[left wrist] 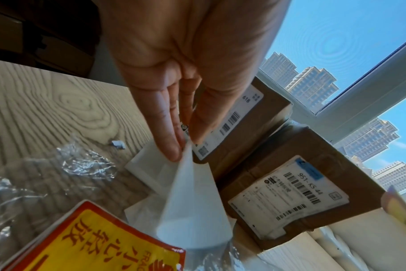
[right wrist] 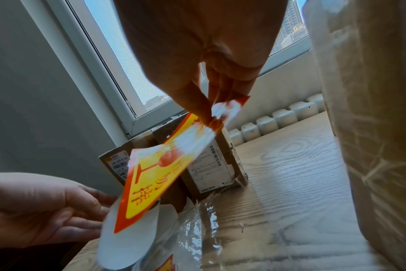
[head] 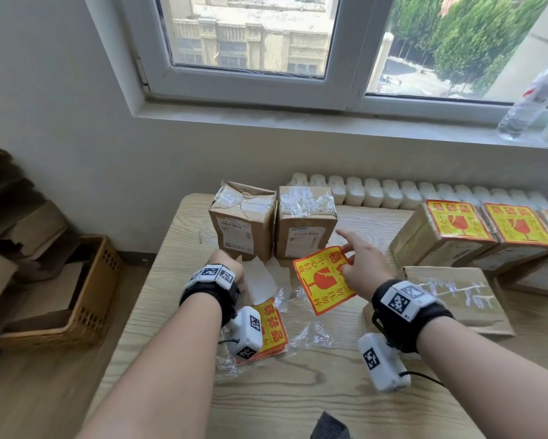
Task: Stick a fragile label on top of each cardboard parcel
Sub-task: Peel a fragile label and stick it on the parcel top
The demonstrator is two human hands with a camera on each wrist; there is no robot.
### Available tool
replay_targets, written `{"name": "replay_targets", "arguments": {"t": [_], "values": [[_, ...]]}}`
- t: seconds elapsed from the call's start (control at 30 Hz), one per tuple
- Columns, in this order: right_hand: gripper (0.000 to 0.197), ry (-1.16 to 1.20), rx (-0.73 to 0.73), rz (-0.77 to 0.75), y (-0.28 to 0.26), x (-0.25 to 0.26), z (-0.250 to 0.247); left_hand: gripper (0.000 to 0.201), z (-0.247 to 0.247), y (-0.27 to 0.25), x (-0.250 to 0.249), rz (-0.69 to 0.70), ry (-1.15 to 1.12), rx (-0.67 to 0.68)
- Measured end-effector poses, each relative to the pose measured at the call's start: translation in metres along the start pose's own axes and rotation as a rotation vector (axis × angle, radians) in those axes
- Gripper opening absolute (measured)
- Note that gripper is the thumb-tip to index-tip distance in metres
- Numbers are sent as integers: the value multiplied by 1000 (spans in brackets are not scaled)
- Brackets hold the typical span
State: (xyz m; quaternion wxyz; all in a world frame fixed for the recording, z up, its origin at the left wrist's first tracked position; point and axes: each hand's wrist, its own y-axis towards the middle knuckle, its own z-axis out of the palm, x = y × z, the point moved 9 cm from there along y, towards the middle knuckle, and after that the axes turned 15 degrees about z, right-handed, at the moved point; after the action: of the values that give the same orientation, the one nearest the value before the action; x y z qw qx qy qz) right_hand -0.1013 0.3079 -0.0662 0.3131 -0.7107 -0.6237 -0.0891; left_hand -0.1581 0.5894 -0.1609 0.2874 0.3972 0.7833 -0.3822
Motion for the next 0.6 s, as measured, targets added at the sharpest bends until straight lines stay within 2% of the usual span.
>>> {"name": "replay_targets", "arguments": {"t": [0.07,0.17,0.23,0.33,0.47,0.6], "values": [[71,10,13,11,1,-1,1,30,1,-1,-4,-5,0,-17],[72,11,25,11,2,-1,1,23,-10,-8,-25,71,33,-121],[72,10,27,2,1,0,-1,18,-7,-14,-44,145,-59,-118],[73,13,27,-17,-2,3,-6,13,16,-24,-75,227,-170,56],[71,20,17,-78,-13,10,-15,16,43,-46,-114,337,-98,279],[69,30,4,-152,-24,15,-30,11,57,-65,-131,370,-25,353]]}}
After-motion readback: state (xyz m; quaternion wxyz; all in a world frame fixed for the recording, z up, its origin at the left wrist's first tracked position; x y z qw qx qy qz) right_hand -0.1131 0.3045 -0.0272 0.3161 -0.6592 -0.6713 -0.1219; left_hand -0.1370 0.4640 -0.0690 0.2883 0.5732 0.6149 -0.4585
